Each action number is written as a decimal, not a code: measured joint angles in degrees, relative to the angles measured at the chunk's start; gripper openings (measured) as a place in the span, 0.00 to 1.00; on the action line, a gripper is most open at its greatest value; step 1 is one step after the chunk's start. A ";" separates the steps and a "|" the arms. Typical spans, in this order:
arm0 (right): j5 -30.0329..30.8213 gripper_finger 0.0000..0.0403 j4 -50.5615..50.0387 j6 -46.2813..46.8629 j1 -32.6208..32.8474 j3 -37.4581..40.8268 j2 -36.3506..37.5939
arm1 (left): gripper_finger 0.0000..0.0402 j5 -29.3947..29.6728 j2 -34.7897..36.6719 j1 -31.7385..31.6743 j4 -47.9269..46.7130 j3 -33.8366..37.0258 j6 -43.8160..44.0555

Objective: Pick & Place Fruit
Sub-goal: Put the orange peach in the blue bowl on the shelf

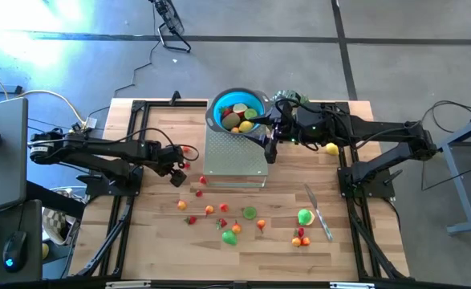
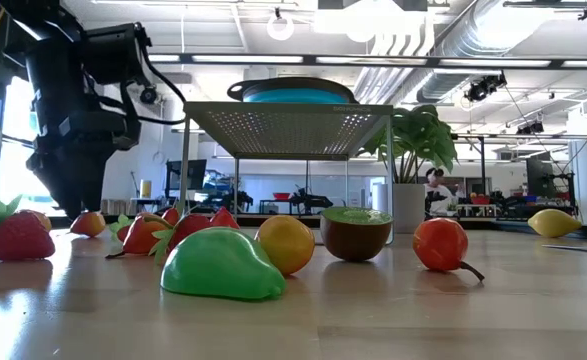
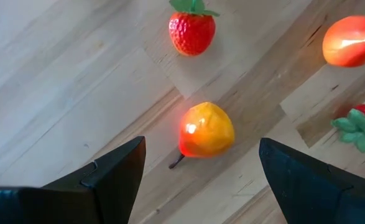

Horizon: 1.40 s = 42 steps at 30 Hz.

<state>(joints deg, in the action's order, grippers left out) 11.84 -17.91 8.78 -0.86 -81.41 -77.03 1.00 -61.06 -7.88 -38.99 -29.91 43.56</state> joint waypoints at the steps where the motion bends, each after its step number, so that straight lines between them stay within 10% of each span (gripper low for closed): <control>1: 0.00 0.59 0.00 -0.01 0.00 0.00 0.00 | 0.77 0.01 0.00 0.00 0.12 0.00 0.23; 31: 0.02 0.59 -0.17 0.00 0.00 0.00 0.00 | 0.76 0.49 -7.80 0.02 3.65 0.02 3.00; 42: 0.02 0.59 -0.19 0.00 0.00 0.00 0.00 | 0.53 0.20 -7.89 0.02 6.41 0.03 2.99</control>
<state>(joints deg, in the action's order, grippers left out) 11.86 -18.10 8.78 -0.86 -81.41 -77.03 1.21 -68.95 -7.86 -32.58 -29.88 46.54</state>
